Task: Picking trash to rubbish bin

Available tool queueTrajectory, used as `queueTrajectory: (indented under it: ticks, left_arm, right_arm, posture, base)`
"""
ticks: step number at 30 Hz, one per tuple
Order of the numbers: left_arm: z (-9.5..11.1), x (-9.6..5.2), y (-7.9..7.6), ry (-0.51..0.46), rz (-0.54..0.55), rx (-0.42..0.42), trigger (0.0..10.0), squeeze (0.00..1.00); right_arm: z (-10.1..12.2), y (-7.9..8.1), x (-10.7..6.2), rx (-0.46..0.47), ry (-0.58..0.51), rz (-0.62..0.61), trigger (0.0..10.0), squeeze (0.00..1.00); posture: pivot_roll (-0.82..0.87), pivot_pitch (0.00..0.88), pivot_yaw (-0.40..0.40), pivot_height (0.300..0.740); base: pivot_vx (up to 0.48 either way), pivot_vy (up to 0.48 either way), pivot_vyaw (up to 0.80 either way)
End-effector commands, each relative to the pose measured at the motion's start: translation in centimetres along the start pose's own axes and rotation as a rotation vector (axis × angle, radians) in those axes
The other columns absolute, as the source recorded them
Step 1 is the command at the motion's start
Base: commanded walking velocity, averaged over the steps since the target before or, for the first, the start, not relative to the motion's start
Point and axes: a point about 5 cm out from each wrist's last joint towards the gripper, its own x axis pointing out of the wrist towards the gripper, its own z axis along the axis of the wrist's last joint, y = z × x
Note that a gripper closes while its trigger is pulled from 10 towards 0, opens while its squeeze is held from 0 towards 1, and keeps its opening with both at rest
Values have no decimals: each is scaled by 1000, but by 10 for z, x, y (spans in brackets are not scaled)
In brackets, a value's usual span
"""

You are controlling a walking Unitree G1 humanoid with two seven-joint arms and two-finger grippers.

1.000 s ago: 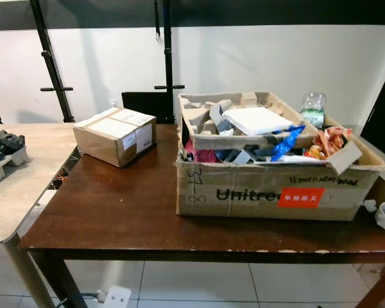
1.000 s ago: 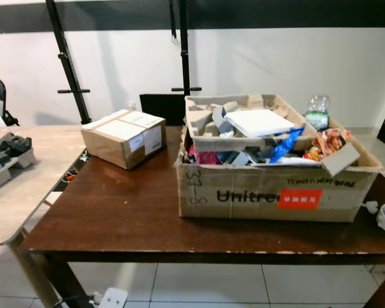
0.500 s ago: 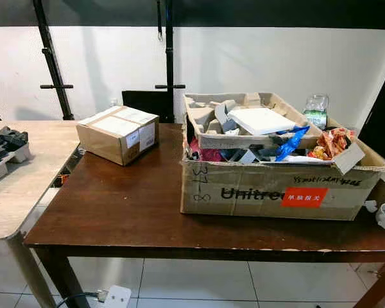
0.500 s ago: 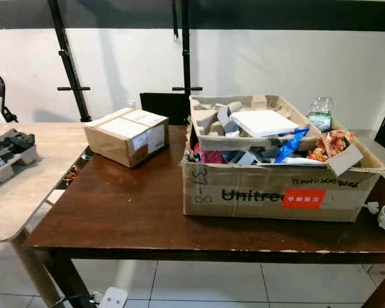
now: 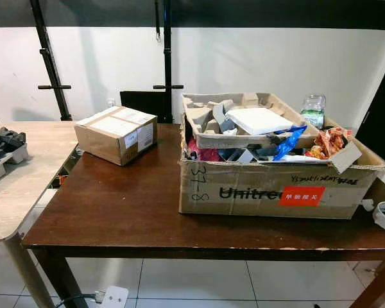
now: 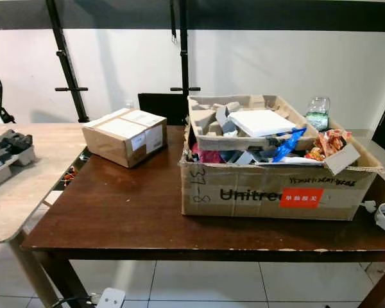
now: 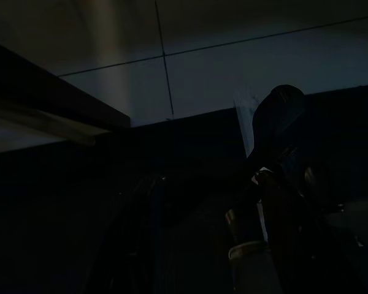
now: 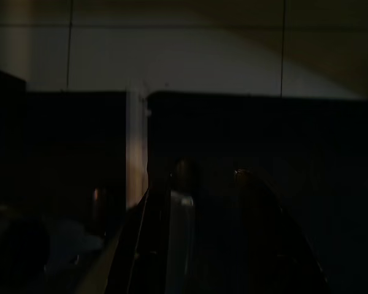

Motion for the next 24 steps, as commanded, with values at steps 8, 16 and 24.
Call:
queueTrajectory:
  ticks: [8,16,24]
  left_arm:
    - [-6,-2,-1,1,-3,-1,10000,0]
    - [-8,-2,-3,-2,-3,-2,10000,0]
    - [-8,-2,-5,0,-9,-3,10000,0]
  right_arm:
    - [5,2,3,40,36,24,10000,0]
    - [9,3,4,29,22,28,10000,0]
    - [5,3,3,23,32,30,10000,0]
  posture:
    - [-91,134,2,740]
    - [-92,130,-7,740]
    - [-98,124,-6,740]
  base:
    - [0,0,0]
    - [0,-61,0]
    - [0,-272,0]
